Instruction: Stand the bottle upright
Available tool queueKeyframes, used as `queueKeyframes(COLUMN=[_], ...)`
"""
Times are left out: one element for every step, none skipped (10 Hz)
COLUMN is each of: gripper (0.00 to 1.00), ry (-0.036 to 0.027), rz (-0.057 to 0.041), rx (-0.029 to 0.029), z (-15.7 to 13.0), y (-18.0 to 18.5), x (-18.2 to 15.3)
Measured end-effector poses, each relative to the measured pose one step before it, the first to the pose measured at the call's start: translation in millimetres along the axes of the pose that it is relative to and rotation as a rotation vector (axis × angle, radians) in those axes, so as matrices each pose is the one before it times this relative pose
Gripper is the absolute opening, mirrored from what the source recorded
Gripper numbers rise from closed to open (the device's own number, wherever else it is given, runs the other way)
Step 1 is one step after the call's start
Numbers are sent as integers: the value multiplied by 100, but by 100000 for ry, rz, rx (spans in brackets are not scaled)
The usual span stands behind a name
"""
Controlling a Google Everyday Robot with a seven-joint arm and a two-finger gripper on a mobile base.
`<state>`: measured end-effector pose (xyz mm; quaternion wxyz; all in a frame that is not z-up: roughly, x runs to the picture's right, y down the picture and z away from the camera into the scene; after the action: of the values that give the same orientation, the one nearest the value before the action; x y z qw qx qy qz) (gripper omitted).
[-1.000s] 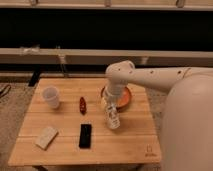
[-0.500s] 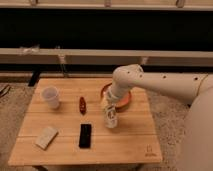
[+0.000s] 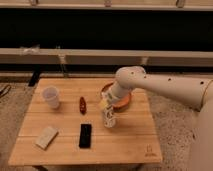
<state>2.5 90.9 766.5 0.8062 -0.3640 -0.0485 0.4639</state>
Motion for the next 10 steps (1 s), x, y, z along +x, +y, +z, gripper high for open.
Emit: queueKeyframes(gripper=[0, 0, 0, 0, 0, 0, 0, 0, 0, 0], ry=[-921, -1232, -519, -435, -975, -1069, -1158, -1406, -1907, -1598], rz=[-4171, -5384, -2950, -2593, -1874, -700, -635, -1629, -2289, -1117], rx=[-1577, -2092, -1065, -1228, -1427, -411, 541, 1298, 2332, 1782], z=[-21, -9, 49, 222, 292, 114, 60, 179, -101, -147], y=[91, -60, -40, -83, -265, -230, -95, 144, 354, 110], x=[-91, 95, 104, 174, 529, 427, 350, 207, -7, 299])
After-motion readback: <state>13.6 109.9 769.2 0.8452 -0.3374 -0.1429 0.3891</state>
